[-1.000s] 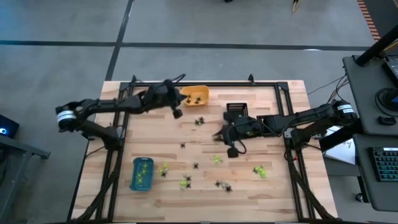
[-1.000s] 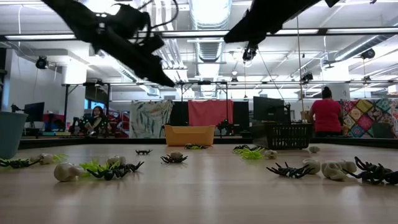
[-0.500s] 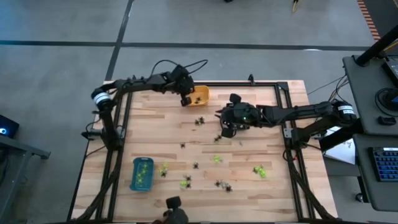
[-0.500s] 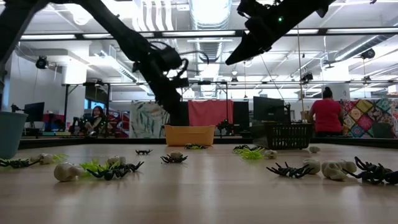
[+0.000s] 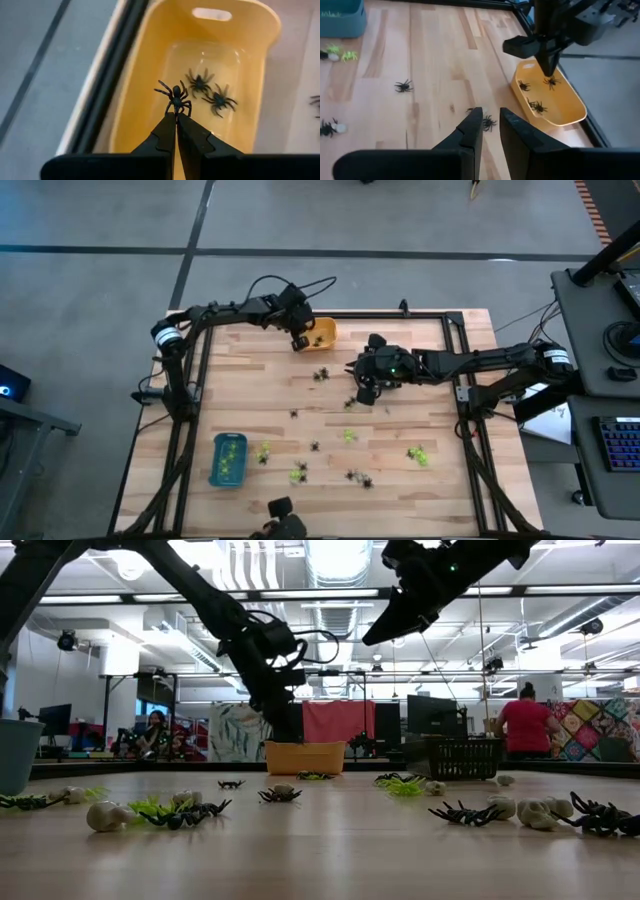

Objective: Sort Halloween decoration
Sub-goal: Put the black spider toy into the yellow bin, then put the white skull toy into the black bin

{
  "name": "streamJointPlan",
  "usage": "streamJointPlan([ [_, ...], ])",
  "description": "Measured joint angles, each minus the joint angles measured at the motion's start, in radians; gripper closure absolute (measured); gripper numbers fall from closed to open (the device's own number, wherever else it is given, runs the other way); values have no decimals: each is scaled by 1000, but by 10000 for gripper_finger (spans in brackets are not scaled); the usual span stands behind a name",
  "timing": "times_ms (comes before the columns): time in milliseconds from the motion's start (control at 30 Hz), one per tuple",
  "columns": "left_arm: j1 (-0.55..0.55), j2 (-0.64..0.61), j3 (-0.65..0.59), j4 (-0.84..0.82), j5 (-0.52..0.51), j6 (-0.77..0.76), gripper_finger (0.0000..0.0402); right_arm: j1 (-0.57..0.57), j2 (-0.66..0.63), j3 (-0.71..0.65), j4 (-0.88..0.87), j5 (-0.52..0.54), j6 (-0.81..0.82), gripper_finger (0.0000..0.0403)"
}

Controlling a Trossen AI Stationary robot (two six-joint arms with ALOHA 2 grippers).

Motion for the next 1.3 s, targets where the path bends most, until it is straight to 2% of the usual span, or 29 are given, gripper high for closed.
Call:
streamJointPlan([
  [167,-13,0,1,-11,1,0,388,1,0,0,-17,-14,89,346],
  [333,-19,-3,8,-9,2,-3,337,5,0,0,-42,-55,154,346],
  [533,-23,-51,7,-43,6,-92,288,12,0,0,-83,-62,286,346],
  [700,-55,-160,-34,-24,101,-159,281,12,0,0,-159,-130,494,346],
  [900,-159,-338,-188,138,125,-227,284,40,0,0,-245,-228,670,346],
  [1067,-266,-483,-342,266,122,-320,284,75,0,0,-322,-233,751,346],
  [1300,-423,-648,-571,484,74,-485,284,86,24,1,-524,-228,855,346],
])
